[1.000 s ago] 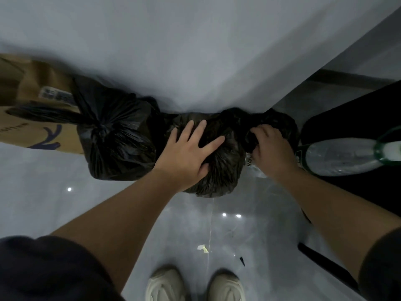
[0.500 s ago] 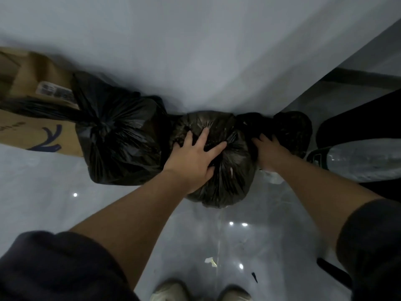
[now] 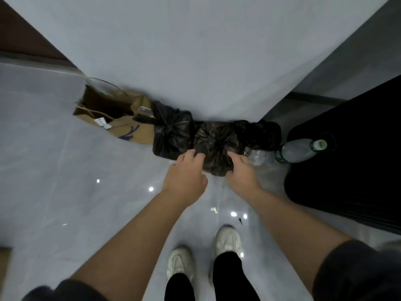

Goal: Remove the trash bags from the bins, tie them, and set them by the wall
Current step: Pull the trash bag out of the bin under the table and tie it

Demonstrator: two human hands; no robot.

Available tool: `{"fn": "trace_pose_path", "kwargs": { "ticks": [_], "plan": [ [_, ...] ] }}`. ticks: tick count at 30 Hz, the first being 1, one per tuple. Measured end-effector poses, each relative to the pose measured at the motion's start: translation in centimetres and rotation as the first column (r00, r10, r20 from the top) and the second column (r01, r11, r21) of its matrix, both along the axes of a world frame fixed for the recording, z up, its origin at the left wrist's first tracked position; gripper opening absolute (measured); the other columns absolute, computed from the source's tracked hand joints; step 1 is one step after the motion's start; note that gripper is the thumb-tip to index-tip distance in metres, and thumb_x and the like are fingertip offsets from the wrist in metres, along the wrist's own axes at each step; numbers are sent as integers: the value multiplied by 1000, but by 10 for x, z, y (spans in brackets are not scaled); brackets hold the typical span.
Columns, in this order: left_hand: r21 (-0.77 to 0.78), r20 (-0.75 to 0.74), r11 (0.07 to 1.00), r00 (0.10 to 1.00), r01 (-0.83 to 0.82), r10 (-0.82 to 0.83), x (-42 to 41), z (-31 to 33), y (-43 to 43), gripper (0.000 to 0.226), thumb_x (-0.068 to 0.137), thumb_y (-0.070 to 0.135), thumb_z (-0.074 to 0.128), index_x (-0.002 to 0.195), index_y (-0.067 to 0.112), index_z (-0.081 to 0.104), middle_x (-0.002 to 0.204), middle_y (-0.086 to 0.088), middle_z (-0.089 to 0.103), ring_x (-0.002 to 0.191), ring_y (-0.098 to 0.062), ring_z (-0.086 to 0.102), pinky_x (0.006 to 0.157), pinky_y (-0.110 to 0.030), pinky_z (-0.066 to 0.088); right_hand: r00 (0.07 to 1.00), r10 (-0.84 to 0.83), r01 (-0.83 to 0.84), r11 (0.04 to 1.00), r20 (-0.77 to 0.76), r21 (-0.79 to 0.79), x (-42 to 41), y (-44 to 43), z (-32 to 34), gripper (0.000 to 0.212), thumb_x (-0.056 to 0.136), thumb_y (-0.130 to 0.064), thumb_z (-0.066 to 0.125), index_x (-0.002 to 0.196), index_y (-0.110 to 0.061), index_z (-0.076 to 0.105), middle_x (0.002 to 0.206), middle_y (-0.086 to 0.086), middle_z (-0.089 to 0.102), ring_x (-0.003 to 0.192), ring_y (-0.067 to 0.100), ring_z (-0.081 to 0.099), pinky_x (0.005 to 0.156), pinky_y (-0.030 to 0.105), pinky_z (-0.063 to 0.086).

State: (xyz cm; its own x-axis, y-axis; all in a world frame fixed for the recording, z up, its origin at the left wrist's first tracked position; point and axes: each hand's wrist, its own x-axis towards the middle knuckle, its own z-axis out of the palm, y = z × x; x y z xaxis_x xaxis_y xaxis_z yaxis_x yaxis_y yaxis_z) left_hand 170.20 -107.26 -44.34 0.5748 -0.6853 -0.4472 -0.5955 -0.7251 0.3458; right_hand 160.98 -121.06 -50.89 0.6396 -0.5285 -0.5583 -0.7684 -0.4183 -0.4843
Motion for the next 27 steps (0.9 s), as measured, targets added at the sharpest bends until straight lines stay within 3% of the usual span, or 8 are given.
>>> {"fn": "trace_pose_path", "kwargs": {
  "ticks": [5, 8, 11, 15, 20, 23, 27],
  "plan": [
    [-99, -53, 985, 989, -140, 135, -41, 97, 77, 45, 90, 25, 52, 133, 14, 45, 136, -4, 42, 119, -26, 44, 94, -41, 43, 993, -63, 52, 992, 96, 117, -41, 87, 125, 55, 89, -9, 45, 141, -22, 36, 143, 4, 37, 109, 23, 53, 86, 30, 45],
    [-142, -81, 968, 977, -209, 199, -78, 153, 129, 40, 90, 26, 52, 129, 15, 48, 132, -3, 45, 118, -24, 46, 93, -40, 44, 986, -110, 90, 983, 123, 159, -86, 143, 185, 51, 89, -10, 46, 139, -21, 39, 141, 3, 40, 110, 19, 52, 86, 24, 38],
    [-178, -100, 954, 969, -243, 228, -125, 208, 176, 37, 90, 25, 52, 126, 17, 49, 131, 0, 46, 118, -21, 48, 93, -39, 45, 988, -104, 82, 979, 114, 185, -134, 190, 237, 45, 90, -12, 47, 134, -21, 45, 138, 2, 44, 99, 14, 53, 86, 25, 41],
    [-243, -142, 925, 954, -291, 263, -194, 270, 222, 35, 88, 19, 55, 123, 15, 53, 128, 1, 48, 115, -16, 50, 94, -36, 45, 987, -96, 73, 981, 126, 179, -196, 234, 302, 40, 89, -11, 47, 129, -18, 52, 136, 1, 47, 101, 12, 54, 90, 22, 40],
    [-302, -209, 854, 903, -425, 375, -279, 310, 249, 31, 84, -5, 52, 106, 14, 62, 105, 3, 49, 85, -11, 55, 79, -19, 46, 987, -16, -3, 993, 160, 117, -266, 257, 360, 37, 89, -13, 48, 125, -19, 54, 132, -2, 49, 110, 16, 54, 90, 24, 41],
    [-330, -218, 813, 877, -480, 429, -326, 321, 250, 30, 83, -8, 53, 101, 14, 64, 101, 5, 49, 75, -4, 52, 70, -7, 40, 986, 33, -48, 995, 161, 89, -305, 260, 375, 36, 89, -14, 49, 125, -18, 54, 134, 0, 48, 113, 17, 54, 92, 29, 44],
    [-308, -203, 776, 835, -551, 512, -395, 327, 241, 24, 83, 5, 61, 105, 17, 62, 107, 5, 53, 72, -9, 57, 74, -20, 46, 980, 129, -140, 988, 154, 67, -361, 250, 385, 37, 89, -14, 48, 126, -17, 54, 135, 1, 48, 112, 18, 54, 93, 31, 44]
  ]
}}
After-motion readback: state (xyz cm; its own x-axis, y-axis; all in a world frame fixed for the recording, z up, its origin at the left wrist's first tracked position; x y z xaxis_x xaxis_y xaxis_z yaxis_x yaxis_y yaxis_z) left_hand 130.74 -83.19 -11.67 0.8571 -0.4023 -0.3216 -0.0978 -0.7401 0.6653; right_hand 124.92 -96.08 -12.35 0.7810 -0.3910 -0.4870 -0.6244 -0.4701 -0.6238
